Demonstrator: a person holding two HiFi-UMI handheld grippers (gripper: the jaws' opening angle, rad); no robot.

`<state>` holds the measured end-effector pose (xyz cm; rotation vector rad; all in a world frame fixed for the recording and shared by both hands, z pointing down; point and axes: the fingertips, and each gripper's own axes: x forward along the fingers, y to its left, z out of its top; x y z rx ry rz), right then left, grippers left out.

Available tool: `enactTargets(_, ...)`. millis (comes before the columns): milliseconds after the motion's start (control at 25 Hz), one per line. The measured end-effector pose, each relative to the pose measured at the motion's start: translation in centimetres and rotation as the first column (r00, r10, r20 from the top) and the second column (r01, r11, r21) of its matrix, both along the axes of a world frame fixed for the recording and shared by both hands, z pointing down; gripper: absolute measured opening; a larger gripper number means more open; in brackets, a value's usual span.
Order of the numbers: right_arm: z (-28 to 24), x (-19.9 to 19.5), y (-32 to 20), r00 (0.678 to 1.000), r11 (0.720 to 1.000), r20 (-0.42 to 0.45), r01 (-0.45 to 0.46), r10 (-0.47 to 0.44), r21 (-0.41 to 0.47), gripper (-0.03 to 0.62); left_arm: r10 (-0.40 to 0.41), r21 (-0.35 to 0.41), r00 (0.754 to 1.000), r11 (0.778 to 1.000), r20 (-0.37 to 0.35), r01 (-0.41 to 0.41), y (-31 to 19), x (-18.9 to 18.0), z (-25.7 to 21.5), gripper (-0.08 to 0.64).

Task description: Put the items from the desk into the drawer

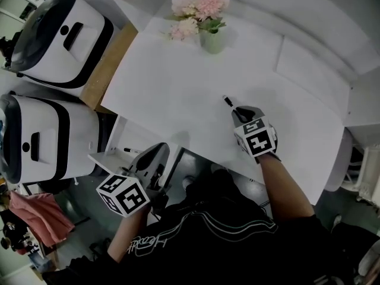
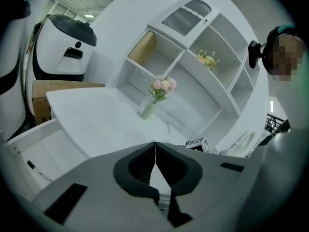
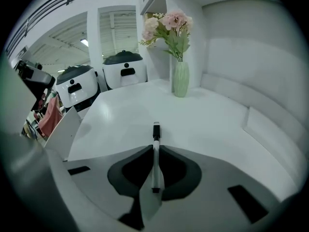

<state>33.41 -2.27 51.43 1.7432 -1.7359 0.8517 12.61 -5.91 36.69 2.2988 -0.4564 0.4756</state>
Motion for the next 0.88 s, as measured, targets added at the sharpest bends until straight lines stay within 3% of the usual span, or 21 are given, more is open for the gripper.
enactTargets(240, -1.1, -0.7, 0.1, 1.0, 1.0, -0.003, -0.012, 0.012, 0.014, 0.063, -0.01, 0.012, 1.0, 1.0, -0.013, 0.01, -0.3, -1.3, -0.6, 0.023)
enactTargets(400, -3.5, -3.0, -1.7, 0.999, 0.997, -0.011, 0.047, -0.046, 0.053, 0.063, -0.056, 0.012, 0.998, 0.998, -0.038, 0.057, -1.2, -3.4, -1.0, 0.023)
enactTargets(680, -7.7, -11.6, -7.0, 0.979, 0.97, -0.009, 0.203, -0.203, 0.134, 0.063, -0.173, 0.015, 0.983, 0.985, -0.054, 0.174, -3.4, -10.9, -1.1, 0.023)
enactTargets(880, -9.2, -19.8, -10.9, 0.942, 0.928, -0.017, 0.334, -0.336, 0.167, 0.063, -0.286, -0.014, 0.957, 0.958, -0.046, 0.286, -5.2, -17.7, 0.1, 0.021)
